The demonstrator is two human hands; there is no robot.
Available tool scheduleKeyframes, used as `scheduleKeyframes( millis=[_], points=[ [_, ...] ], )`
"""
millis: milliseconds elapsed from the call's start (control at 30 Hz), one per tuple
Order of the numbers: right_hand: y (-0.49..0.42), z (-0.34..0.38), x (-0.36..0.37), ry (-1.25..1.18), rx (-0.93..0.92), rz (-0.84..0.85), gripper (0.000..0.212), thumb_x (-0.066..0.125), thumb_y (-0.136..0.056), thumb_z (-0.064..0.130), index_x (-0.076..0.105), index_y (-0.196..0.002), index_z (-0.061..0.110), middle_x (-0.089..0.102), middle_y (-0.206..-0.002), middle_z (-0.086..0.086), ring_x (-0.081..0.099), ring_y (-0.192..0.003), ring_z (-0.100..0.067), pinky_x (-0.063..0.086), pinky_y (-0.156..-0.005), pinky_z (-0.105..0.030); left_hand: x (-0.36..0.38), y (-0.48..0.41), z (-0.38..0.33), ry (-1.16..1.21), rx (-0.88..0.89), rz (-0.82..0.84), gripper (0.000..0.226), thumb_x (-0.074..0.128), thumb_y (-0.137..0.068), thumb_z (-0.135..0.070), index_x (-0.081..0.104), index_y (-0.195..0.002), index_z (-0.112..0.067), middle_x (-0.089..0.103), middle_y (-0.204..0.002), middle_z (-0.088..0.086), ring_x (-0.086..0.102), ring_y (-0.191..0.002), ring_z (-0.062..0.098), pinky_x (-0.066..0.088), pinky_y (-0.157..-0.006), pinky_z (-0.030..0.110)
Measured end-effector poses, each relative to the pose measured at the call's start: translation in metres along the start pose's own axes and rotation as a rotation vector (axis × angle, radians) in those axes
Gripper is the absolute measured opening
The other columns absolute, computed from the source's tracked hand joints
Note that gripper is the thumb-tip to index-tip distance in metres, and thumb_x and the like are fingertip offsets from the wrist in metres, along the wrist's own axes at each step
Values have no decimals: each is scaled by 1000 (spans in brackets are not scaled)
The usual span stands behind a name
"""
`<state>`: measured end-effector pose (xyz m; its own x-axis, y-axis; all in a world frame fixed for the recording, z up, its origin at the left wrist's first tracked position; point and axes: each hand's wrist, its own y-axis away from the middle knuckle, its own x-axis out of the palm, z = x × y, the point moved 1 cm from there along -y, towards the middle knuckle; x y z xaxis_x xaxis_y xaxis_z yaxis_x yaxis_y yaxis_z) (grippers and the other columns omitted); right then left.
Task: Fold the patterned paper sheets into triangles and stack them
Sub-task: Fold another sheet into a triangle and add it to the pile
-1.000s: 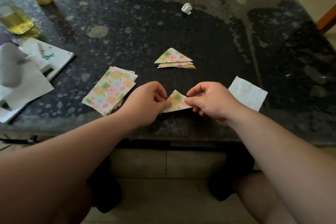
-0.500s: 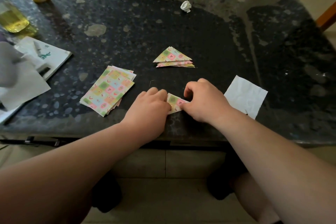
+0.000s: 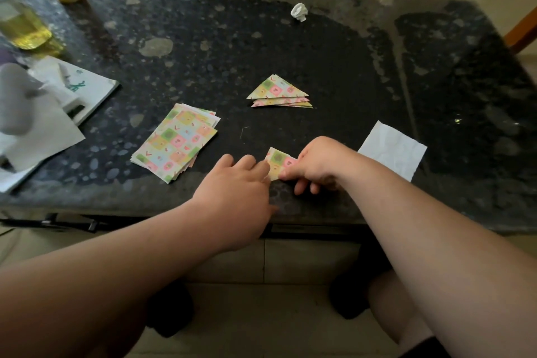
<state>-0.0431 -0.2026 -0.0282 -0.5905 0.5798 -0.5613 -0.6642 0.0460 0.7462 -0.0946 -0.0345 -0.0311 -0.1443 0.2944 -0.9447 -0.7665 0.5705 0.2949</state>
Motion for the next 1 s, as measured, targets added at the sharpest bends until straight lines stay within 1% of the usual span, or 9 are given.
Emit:
scheduleKeyframes(
  millis=[133, 333, 500, 633, 700, 733, 800, 867, 1000],
  points=[
    [-3, -5, -7, -51, 62, 39, 29, 74, -93, 42, 74, -90, 13, 75, -66, 1, 54, -44, -10, 38, -52, -24, 6, 9, 9, 10, -7, -8, 61, 26, -103, -62, 45, -145, -23, 41, -144, -6, 38, -126, 21, 33, -100, 39],
    [-8, -19, -17, -160, 171, 65, 25, 73, -96, 34, 72, -97, 10, 74, -64, -3, 61, -44, -8, 43, -45, -17, 8, 21, 22, 14, 0, 16, 58, 23, -104, -60, 38, -152, -32, 30, -157, -5, 32, -137, 22, 33, -106, 41],
    [-1, -28, -29, -109, 245, 16, 26, 70, -98, 34, 69, -97, 8, 75, -66, -6, 66, -50, -12, 45, -47, -19, 7, 22, 26, 11, 4, 55, 57, 23, -104, -61, 35, -153, -36, 29, -156, -6, 32, -136, 21, 33, -107, 42],
    [1, -21, -30, 35, 91, -229, 17, 72, -95, 24, 74, -92, 7, 77, -79, -11, 71, -64, -20, 60, -60, -30, 1, 5, 31, 206, -103, 8, 47, 31, -104, -58, 68, -123, -35, 49, -127, -11, 44, -117, 15, 41, -100, 38],
    [3, -11, -29, 80, -75, -388, 9, 77, -88, 25, 72, -87, 17, 75, -87, -5, 72, -78, -20, 63, -74, -39, 1, -7, 34, 391, -199, -29, 36, 43, -103, -52, 73, -111, -33, 53, -116, -11, 50, -109, 13, 47, -93, 35],
    [6, -5, -27, 108, -123, -408, 14, 80, -84, 28, 70, -90, 21, 73, -94, 0, 69, -85, -18, 62, -78, -40, 1, -12, 35, 473, -252, -44, 30, 50, -100, -52, 73, -107, -33, 54, -113, -11, 52, -106, 12, 49, -88, 32],
    [11, 4, -19, 203, -138, -340, 35, 83, -82, 40, 65, -108, 25, 67, -108, 4, 64, -97, -17, 58, -85, -38, 3, -20, 36, 589, -346, -55, 25, 63, -94, -53, 68, -104, -32, 56, -109, -10, 55, -100, 12, 52, -83, 33],
    [11, 10, -9, 295, -110, -278, 56, 82, -82, 45, 58, -128, 24, 63, -115, 2, 62, -103, -20, 56, -89, -40, 4, -27, 35, 642, -405, -35, 26, 70, -89, -51, 62, -103, -30, 56, -109, -7, 57, -100, 15, 54, -87, 37],
    [5, 13, -2, 280, -63, -211, 55, 85, -81, 38, 59, -125, 18, 64, -109, -3, 64, -97, -22, 58, -87, -40, 2, -41, 31, 755, -452, 1, 19, 75, -88, -42, 58, -83, -36, 61, -106, -8, 61, -93, 14, 56, -84, 37]
  ],
)
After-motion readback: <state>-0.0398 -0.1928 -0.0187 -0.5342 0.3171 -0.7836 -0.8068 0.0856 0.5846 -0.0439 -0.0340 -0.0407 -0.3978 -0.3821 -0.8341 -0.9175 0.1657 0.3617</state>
